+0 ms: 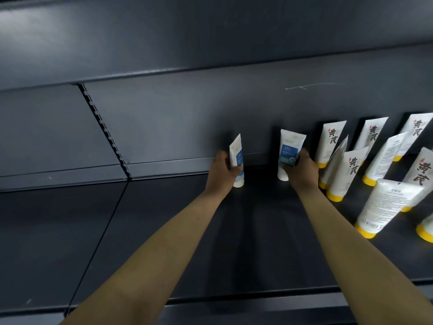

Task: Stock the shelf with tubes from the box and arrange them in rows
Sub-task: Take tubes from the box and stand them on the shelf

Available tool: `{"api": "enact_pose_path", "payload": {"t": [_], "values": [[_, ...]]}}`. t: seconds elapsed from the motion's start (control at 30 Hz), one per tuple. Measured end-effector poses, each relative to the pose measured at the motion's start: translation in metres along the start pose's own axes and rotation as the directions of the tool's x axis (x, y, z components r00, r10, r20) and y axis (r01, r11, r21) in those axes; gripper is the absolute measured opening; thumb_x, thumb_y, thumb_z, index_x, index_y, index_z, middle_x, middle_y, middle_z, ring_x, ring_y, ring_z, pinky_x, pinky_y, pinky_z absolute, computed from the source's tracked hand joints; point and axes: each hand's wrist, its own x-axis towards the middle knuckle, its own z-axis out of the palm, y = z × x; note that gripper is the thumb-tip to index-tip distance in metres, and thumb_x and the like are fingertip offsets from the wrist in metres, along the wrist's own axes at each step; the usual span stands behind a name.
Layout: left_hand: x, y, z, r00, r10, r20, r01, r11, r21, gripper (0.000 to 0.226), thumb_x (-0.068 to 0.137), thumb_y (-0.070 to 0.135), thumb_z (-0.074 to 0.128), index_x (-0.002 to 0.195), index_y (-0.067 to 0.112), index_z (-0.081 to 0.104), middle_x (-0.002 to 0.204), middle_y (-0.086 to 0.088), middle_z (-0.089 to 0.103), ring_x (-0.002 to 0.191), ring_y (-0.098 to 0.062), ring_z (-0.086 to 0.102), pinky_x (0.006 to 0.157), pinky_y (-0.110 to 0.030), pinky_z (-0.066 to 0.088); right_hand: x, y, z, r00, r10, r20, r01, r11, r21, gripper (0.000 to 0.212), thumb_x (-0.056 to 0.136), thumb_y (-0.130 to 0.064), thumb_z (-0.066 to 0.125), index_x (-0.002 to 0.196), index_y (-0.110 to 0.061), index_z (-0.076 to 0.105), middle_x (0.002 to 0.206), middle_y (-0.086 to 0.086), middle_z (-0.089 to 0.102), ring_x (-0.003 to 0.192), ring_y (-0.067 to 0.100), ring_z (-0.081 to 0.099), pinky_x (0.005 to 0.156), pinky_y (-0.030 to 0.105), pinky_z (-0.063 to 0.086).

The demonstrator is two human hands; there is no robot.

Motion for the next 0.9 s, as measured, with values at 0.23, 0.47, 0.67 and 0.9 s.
{"api": "enact_pose_path", "payload": {"t": [0.23, 0.47, 0.67, 0.9], "values": [[0.018, -0.001, 0.001, 0.999, -0.025, -0.035, 0.027, 0.997, 0.069, 0.039, 0.085, 0.011, 0.066, 0.118, 0.005, 0.046, 0.127, -0.011, 0.056, 0.113, -0.026, 0.057, 0.080, -0.027, 0.047, 0.022, 0.001, 0.002, 0.999, 0.006, 0.049, -0.006, 1.000, -0.004, 0.046, 0.082, -0.015, 0.070, 0.122, -0.005, 0.050, 0.121, 0.016, 0.061, 0.113, 0.034, 0.056, 0.079, 0.024, 0.035], [0.037, 0.000, 0.001, 0.997, -0.039, -0.059, 0.046, 0.992, 0.122, 0.040, 0.086, 0.012, 0.065, 0.120, 0.006, 0.046, 0.131, -0.011, 0.055, 0.117, -0.028, 0.055, 0.087, -0.033, 0.047, 0.030, -0.005, 0.010, 0.997, 0.044, 0.059, -0.043, 0.999, -0.001, 0.046, 0.082, -0.016, 0.069, 0.123, -0.008, 0.049, 0.123, 0.014, 0.060, 0.115, 0.034, 0.056, 0.088, 0.032, 0.044], [0.037, -0.004, 0.000, 0.998, -0.034, -0.059, 0.042, 0.990, 0.137, 0.040, 0.085, 0.014, 0.067, 0.119, 0.006, 0.048, 0.128, -0.011, 0.057, 0.114, -0.027, 0.057, 0.086, -0.034, 0.049, 0.032, -0.013, 0.011, 0.991, 0.089, 0.105, -0.085, 0.995, -0.042, 0.049, 0.082, -0.015, 0.069, 0.123, -0.004, 0.047, 0.125, 0.018, 0.058, 0.114, 0.034, 0.055, 0.087, 0.031, 0.043], [0.021, 0.010, -0.037, 0.966, -0.121, 0.228, 0.038, 0.940, 0.340, 0.055, 0.075, 0.023, 0.077, 0.122, 0.006, 0.053, 0.119, -0.004, 0.060, 0.109, -0.024, 0.059, 0.084, -0.031, 0.046, 0.010, -0.032, -0.013, 0.981, 0.111, 0.162, -0.075, 0.974, -0.213, 0.067, 0.075, -0.015, 0.076, 0.128, 0.004, 0.040, 0.128, 0.019, 0.054, 0.118, 0.035, 0.052, 0.079, 0.027, 0.036]]}}
